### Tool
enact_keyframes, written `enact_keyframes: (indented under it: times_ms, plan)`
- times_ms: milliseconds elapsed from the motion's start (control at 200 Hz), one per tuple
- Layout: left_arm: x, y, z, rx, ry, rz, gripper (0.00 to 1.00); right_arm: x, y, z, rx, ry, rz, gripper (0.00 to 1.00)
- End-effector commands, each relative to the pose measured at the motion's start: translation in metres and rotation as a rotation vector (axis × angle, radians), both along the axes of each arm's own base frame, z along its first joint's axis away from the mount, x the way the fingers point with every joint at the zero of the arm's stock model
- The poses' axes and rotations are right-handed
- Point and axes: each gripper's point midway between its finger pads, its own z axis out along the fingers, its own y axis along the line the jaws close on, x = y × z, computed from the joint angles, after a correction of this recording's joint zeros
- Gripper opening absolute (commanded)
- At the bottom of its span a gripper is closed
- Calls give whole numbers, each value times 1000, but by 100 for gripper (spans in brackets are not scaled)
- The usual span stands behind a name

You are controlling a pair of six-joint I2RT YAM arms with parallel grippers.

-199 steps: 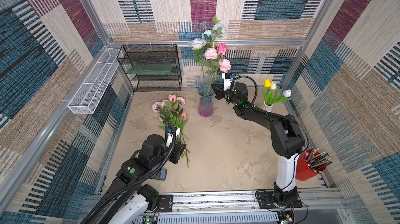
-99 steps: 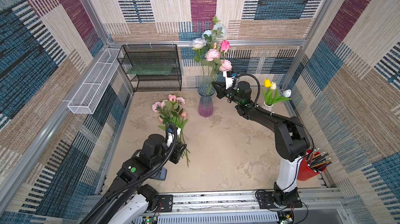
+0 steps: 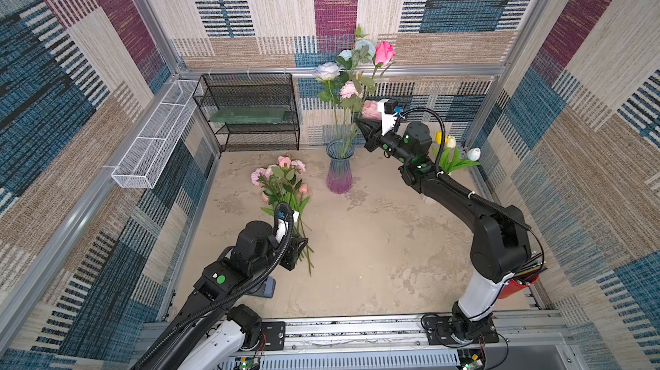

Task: Pick out pink flowers from the vase
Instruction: Pick up the flower from the vase.

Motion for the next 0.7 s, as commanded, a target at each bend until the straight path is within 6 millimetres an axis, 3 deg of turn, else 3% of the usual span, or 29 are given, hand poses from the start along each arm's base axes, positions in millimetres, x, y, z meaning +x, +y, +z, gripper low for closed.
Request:
enact_keyframes:
  times_ms: [0, 280, 696]
  plan:
    - [1, -2, 6, 1, -29, -19, 34, -7, -3, 16, -16, -22, -1, 0]
    - [2, 1, 4, 20, -33, -10, 34, -31, -6, 52, -13, -95, 38, 0]
    - [3, 3, 3, 35, -36, -6, 34, -92, -20, 144, 35, -261, 33, 0]
